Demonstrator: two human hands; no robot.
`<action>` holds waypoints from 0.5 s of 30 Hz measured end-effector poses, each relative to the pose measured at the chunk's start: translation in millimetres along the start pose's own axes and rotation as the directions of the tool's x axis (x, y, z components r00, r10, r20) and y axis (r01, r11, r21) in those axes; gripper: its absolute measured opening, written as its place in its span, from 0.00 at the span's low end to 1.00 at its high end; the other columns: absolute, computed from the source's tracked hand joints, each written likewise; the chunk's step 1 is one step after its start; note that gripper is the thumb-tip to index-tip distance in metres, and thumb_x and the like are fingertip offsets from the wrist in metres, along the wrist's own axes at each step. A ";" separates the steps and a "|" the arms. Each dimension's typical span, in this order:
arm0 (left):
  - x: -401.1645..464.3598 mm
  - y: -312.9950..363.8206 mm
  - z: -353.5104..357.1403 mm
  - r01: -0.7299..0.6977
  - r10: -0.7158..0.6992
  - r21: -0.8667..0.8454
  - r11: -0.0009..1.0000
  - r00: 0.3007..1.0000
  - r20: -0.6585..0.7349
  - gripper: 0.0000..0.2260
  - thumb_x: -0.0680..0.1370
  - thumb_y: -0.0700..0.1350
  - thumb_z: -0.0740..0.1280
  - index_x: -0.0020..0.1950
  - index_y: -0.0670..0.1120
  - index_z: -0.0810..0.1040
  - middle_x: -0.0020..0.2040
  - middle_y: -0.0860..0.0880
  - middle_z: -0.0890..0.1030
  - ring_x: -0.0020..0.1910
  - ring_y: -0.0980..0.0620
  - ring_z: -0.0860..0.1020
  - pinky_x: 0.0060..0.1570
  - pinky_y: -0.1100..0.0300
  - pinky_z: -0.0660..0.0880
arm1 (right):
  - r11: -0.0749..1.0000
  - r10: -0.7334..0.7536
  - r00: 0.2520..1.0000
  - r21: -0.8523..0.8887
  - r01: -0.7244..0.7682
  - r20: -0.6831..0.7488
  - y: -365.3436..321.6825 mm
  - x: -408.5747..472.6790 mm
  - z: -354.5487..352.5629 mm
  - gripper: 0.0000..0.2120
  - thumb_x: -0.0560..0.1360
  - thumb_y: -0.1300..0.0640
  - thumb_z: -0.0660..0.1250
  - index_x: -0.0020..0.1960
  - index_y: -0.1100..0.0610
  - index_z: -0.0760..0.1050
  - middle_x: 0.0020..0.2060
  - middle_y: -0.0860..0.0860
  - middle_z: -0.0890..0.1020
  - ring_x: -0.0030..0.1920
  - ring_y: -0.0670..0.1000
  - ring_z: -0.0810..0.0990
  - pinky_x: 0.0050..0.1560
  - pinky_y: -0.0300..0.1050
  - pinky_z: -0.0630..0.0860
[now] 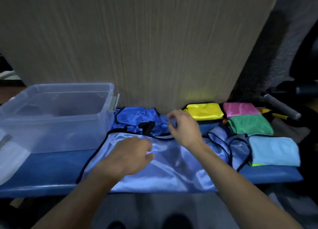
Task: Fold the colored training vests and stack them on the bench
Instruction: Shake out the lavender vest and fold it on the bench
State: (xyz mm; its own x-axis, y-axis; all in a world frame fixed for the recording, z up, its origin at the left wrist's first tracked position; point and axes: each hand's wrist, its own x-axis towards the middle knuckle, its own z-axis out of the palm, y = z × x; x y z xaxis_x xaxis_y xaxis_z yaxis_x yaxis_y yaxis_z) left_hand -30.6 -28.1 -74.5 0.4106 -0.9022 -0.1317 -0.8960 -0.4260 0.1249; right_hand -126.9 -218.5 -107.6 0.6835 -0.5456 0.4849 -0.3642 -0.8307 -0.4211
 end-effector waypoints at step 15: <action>120.1 156.6 56.5 -0.078 0.002 -0.626 0.776 0.993 -0.121 0.13 0.82 0.54 0.64 0.57 0.45 0.79 0.51 0.49 0.83 0.54 0.47 0.80 0.54 0.51 0.77 | 0.664 0.716 0.693 -0.228 -0.712 -0.078 143.0 -77.0 -141.3 0.20 0.77 0.38 0.67 0.43 0.56 0.79 0.42 0.56 0.81 0.49 0.62 0.80 0.41 0.49 0.69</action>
State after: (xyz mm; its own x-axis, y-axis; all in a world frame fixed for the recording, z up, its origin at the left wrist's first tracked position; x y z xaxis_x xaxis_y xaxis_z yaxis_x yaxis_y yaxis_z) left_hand -131.1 -199.4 -126.4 0.4262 -0.9046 -0.0118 -0.6214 -0.3022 0.7229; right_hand -321.0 -311.0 -96.9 0.1637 -0.9820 0.0941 -0.8727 -0.1887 -0.4504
